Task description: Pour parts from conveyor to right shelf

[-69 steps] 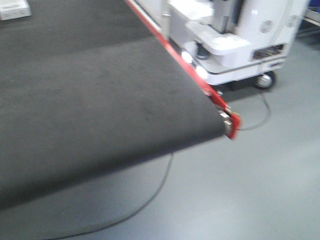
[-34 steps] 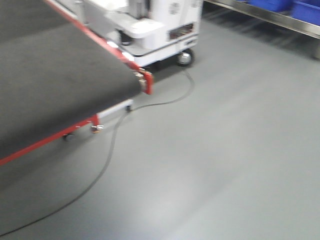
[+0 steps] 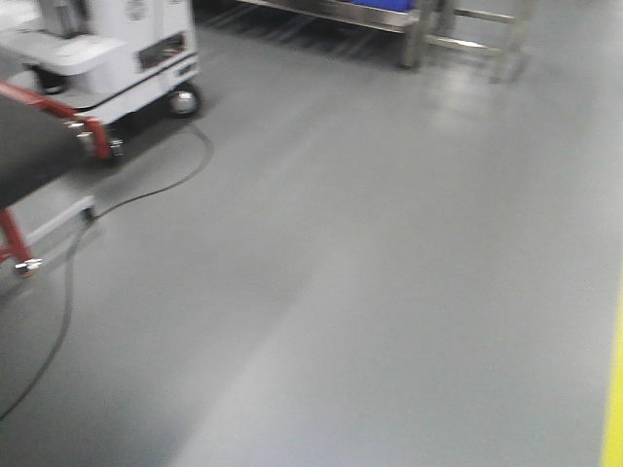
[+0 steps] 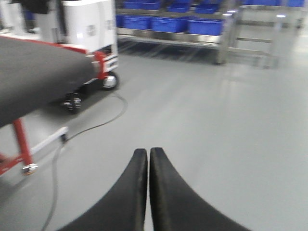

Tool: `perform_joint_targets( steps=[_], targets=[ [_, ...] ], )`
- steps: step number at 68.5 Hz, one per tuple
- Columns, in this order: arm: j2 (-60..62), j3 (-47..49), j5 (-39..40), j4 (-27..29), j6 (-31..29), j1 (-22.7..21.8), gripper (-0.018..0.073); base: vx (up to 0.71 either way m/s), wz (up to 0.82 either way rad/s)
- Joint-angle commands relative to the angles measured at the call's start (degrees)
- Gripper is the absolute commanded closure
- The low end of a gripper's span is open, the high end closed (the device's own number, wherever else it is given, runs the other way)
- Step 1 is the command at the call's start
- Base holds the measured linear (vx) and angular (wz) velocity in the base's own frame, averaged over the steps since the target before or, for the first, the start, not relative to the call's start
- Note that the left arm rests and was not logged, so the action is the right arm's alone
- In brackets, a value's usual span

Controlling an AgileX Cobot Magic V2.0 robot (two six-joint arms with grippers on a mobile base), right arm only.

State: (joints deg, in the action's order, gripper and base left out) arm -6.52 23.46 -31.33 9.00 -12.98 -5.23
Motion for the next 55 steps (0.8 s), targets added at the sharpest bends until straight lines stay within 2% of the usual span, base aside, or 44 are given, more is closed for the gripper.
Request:
perform_joint_targets(
  steps=[1,35,55],
  targets=[
    [-0.7,1.6,4.7,-0.1,-0.4,-0.3,0.0568,-0.33,-0.9],
    [-0.7,1.6,4.7,-0.1,-0.4,-0.3,0.0568,-0.29,-0.91],
    [-0.7,1.6,4.7,0.2,-0.4,-0.3,0.0568,-0.18,-0.56]
  ],
)
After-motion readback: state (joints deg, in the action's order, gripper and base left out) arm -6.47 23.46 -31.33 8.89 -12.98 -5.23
